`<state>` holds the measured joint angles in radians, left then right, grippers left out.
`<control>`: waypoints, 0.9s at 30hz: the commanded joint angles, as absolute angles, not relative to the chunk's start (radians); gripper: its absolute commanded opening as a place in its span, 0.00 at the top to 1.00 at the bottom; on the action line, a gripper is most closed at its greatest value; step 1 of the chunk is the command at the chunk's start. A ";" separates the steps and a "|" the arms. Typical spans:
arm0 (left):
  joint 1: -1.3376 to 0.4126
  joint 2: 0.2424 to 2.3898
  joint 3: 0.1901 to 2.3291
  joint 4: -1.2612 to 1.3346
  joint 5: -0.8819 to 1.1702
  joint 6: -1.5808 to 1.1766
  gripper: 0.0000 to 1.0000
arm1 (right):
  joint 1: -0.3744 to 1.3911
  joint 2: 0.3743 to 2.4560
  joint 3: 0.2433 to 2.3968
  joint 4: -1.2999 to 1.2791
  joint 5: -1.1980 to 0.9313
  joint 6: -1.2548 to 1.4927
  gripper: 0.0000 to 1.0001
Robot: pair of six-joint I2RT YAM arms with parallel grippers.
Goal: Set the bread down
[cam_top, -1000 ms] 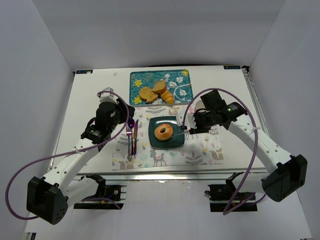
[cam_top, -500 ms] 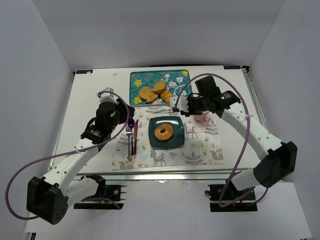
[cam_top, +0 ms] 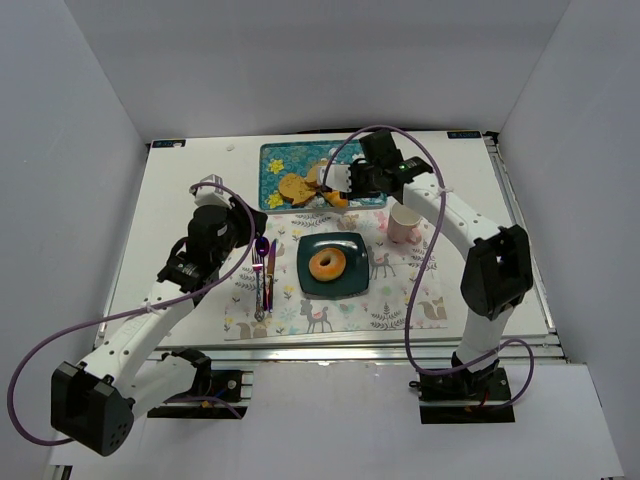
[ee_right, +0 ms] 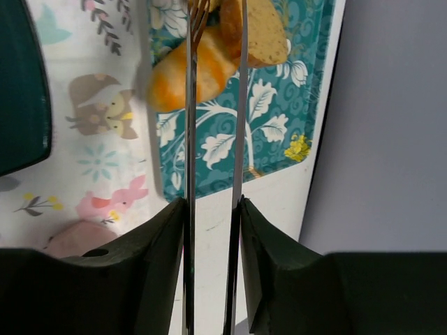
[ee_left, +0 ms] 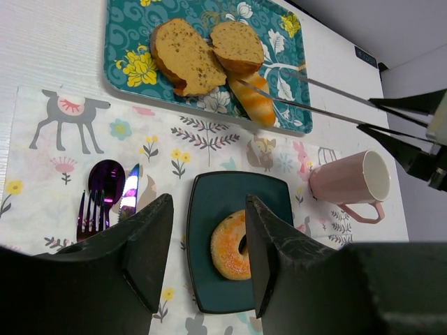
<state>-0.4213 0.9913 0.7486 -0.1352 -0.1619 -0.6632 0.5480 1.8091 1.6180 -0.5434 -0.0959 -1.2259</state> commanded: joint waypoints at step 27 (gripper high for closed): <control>-0.422 0.951 0.738 -0.146 -0.181 -0.666 0.45 | 0.543 1.937 1.724 -0.439 0.069 -1.351 0.55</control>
<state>-0.4213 0.9848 0.7448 -0.1360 -0.1692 -0.6632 0.5472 1.9408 1.6794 -0.4927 0.0391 -1.3201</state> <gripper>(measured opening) 0.554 0.450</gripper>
